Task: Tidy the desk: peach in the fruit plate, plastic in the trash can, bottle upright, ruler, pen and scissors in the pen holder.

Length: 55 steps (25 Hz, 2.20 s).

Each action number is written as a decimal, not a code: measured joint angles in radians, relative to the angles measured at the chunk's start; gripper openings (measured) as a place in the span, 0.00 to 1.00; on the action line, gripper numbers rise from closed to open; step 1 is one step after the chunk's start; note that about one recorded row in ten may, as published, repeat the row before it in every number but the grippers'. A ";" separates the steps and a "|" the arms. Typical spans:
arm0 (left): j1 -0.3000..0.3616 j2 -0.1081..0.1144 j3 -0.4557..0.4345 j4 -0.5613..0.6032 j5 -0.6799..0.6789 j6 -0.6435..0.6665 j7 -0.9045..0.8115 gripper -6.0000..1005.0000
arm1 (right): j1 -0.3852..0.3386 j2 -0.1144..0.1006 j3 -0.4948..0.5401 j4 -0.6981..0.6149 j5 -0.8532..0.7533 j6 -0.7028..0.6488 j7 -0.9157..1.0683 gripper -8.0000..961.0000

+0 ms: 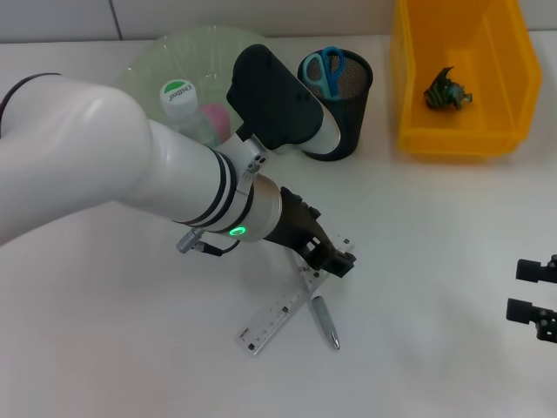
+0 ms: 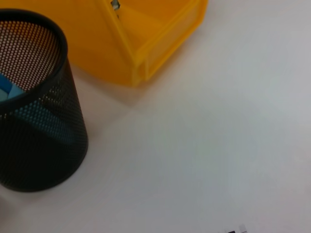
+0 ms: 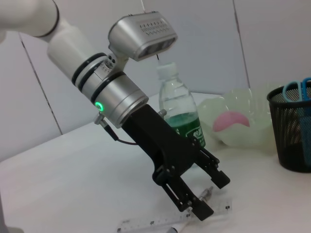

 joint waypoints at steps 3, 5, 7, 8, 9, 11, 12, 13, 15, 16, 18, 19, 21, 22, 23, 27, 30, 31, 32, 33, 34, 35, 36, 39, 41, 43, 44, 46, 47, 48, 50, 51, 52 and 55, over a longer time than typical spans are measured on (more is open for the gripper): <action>-0.007 0.000 0.003 -0.013 -0.001 0.000 0.000 0.80 | 0.004 0.001 0.001 0.003 0.000 0.011 0.008 0.63; -0.009 0.000 0.007 -0.020 -0.001 0.000 0.001 0.80 | 0.007 0.001 0.002 0.003 -0.001 0.013 0.011 0.63; -0.009 0.000 0.008 -0.022 -0.001 0.000 0.004 0.80 | 0.008 0.002 0.002 0.003 -0.001 0.016 0.016 0.63; -0.009 0.000 0.008 -0.023 -0.002 0.000 0.006 0.80 | 0.009 0.002 0.002 0.003 -0.001 0.018 0.018 0.63; -0.009 0.000 0.008 -0.025 -0.004 -0.002 0.007 0.79 | 0.009 0.002 0.002 0.003 -0.001 0.019 0.020 0.63; -0.009 0.000 0.008 -0.029 -0.012 -0.004 0.011 0.79 | 0.010 0.002 0.002 0.003 -0.001 0.020 0.022 0.63; -0.009 0.000 0.008 -0.030 -0.018 -0.006 0.013 0.79 | 0.010 0.002 0.002 0.003 -0.002 0.021 0.022 0.63; -0.009 0.000 0.009 -0.030 -0.022 -0.008 0.015 0.79 | 0.010 0.002 0.002 0.004 -0.002 0.022 0.022 0.63; -0.009 0.000 0.009 -0.031 -0.027 -0.012 0.020 0.79 | 0.011 0.002 0.002 0.004 -0.002 0.024 0.022 0.63; -0.009 0.000 0.010 -0.031 -0.028 -0.013 0.022 0.79 | 0.011 0.002 0.002 0.004 -0.002 0.024 0.022 0.63; -0.009 0.000 0.010 -0.034 -0.031 -0.013 0.025 0.79 | 0.011 0.002 0.002 0.004 -0.002 0.025 0.023 0.63; -0.009 0.000 0.010 -0.036 -0.032 -0.014 0.026 0.79 | 0.011 0.003 0.002 0.003 -0.002 0.025 0.023 0.63; -0.010 0.000 0.010 -0.041 -0.032 -0.014 0.027 0.79 | 0.011 0.006 0.002 0.002 -0.002 0.026 0.024 0.63; -0.010 0.000 0.010 -0.041 -0.032 -0.014 0.027 0.78 | 0.011 0.008 0.002 0.001 -0.002 0.027 0.024 0.63; -0.010 0.000 0.010 -0.041 -0.032 -0.014 0.027 0.78 | 0.011 0.009 0.002 0.000 -0.002 0.029 0.024 0.63; -0.018 0.000 0.014 -0.066 -0.043 -0.016 0.028 0.78 | 0.011 0.009 0.001 0.001 -0.002 0.031 0.025 0.63; -0.019 0.000 0.018 -0.070 -0.044 -0.017 0.029 0.78 | 0.011 0.011 -0.001 0.001 -0.002 0.031 0.027 0.63; -0.020 0.000 0.019 -0.070 -0.044 -0.018 0.030 0.78 | 0.011 0.011 -0.001 0.001 -0.002 0.032 0.028 0.63; -0.020 0.000 0.020 -0.070 -0.044 -0.018 0.030 0.78 | 0.011 0.011 -0.001 0.001 -0.002 0.032 0.031 0.63; -0.020 0.000 0.022 -0.069 -0.044 -0.019 0.030 0.78 | 0.011 0.011 -0.001 0.000 -0.002 0.032 0.033 0.63; -0.020 0.000 0.023 -0.069 -0.044 -0.019 0.030 0.78 | 0.011 0.012 0.000 -0.001 -0.002 0.033 0.035 0.63; -0.020 0.000 0.023 -0.069 -0.044 -0.019 0.030 0.78 | 0.011 0.012 0.001 -0.001 -0.002 0.033 0.035 0.63; -0.024 0.000 0.024 -0.070 -0.045 -0.020 0.030 0.77 | 0.011 0.012 0.001 -0.001 -0.002 0.033 0.036 0.63; -0.034 0.000 0.024 -0.084 -0.047 -0.022 0.031 0.68 | 0.011 0.012 -0.002 -0.003 -0.002 0.033 0.043 0.63; -0.037 0.000 0.024 -0.089 -0.047 -0.022 0.033 0.61 | 0.011 0.012 -0.004 -0.004 -0.002 0.033 0.048 0.63; -0.039 0.000 0.024 -0.091 -0.048 -0.020 0.037 0.57 | 0.011 0.012 -0.004 -0.004 -0.002 0.033 0.050 0.63; -0.042 0.000 0.026 -0.091 -0.048 -0.016 0.041 0.55 | 0.011 0.012 -0.003 -0.004 -0.002 0.033 0.050 0.63; -0.042 0.000 0.026 -0.091 -0.048 -0.016 0.041 0.51 | 0.011 0.012 0.001 -0.004 -0.002 0.031 0.051 0.63; -0.042 0.000 0.026 -0.091 -0.048 -0.016 0.041 0.48 | 0.011 0.012 0.002 -0.004 -0.002 0.030 0.052 0.63; -0.042 0.000 0.026 -0.091 -0.048 -0.016 0.041 0.46 | 0.011 0.012 0.002 -0.004 -0.001 0.030 0.054 0.63; -0.045 0.000 0.029 -0.090 -0.048 -0.006 0.045 0.43 | 0.011 0.012 0.002 -0.004 -0.001 0.030 0.059 0.63; -0.045 0.000 0.029 -0.090 -0.048 -0.006 0.045 0.41 | 0.011 0.012 0.002 -0.004 -0.001 0.030 0.061 0.63; -0.039 0.000 0.029 -0.015 -0.041 0.037 0.053 0.39 | 0.011 0.012 0.002 -0.004 -0.001 0.030 0.062 0.63; -0.036 0.000 0.022 0.020 -0.037 0.050 0.054 0.39 | 0.011 0.013 0.002 -0.004 0.000 0.031 0.065 0.63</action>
